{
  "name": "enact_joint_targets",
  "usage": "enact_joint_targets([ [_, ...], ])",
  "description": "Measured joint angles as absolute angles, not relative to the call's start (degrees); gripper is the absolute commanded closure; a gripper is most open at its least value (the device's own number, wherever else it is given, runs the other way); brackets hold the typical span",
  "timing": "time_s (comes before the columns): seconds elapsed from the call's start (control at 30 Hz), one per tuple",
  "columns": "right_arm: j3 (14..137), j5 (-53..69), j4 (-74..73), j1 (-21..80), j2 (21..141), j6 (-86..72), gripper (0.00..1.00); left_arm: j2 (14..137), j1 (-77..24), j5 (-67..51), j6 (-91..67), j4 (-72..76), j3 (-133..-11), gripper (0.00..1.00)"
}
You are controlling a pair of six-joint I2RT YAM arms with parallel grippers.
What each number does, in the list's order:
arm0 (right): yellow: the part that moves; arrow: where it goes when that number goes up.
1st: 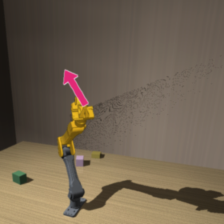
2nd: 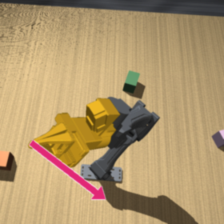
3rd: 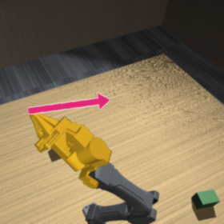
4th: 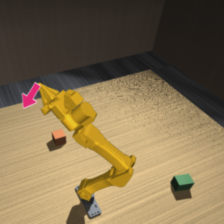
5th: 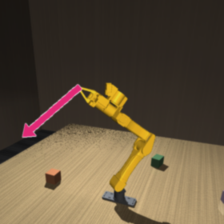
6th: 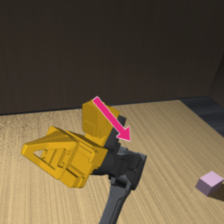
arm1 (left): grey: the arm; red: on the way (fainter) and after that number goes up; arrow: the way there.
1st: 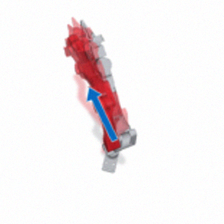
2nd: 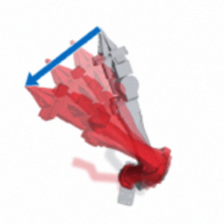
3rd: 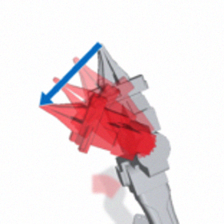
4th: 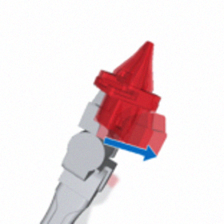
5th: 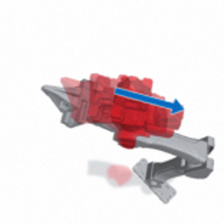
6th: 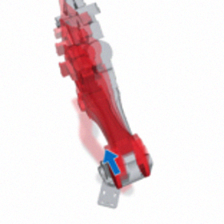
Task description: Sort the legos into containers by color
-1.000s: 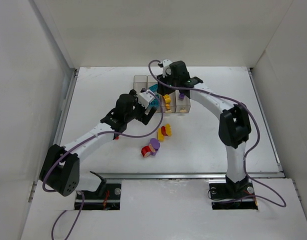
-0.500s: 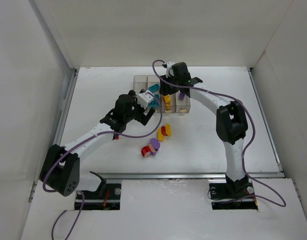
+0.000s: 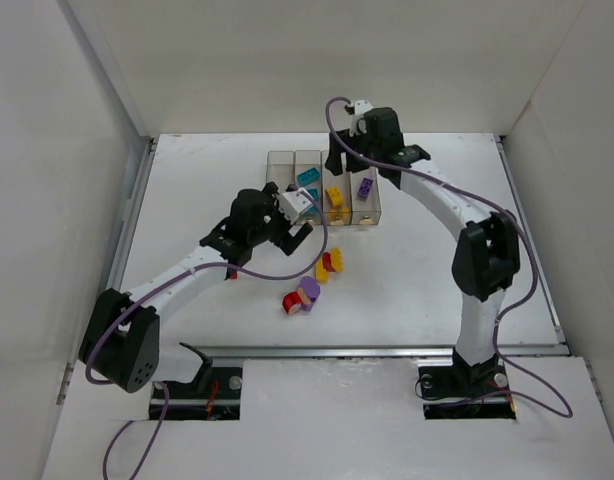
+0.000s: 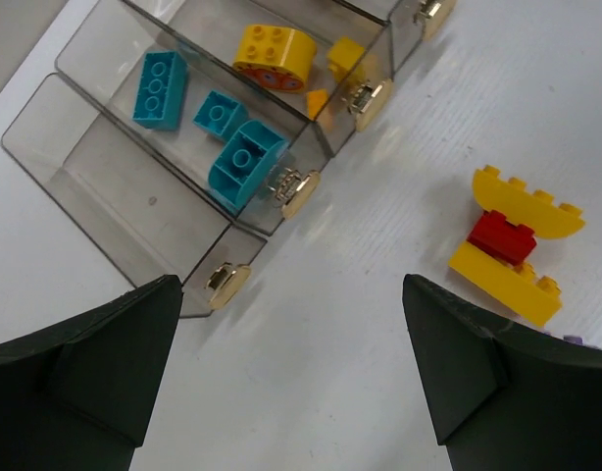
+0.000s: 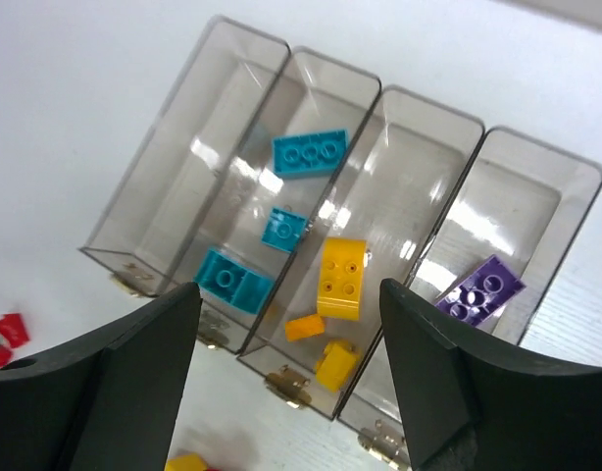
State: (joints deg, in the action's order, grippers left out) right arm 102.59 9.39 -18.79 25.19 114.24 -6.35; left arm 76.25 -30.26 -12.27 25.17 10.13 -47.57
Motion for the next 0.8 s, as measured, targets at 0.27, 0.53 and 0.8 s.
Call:
enact_joint_targets([
  [0.27, 93.36, 9.54, -17.5, 25.19, 96.86, -6.13, 0.21, 78.98, -32.71, -24.77, 39.2, 0.6, -48.73, 0.0],
  [0.53, 81.38, 8.95, -17.56, 25.28, 88.88, -6.0, 0.21, 90.13, -36.73, -30.7, 53.87, -9.17, -55.77, 0.0],
  [0.8, 75.13, 6.9, -18.5, 25.58, 86.78, -5.34, 0.21, 96.25, -36.6, -37.52, 57.1, -16.47, -64.42, 0.0],
])
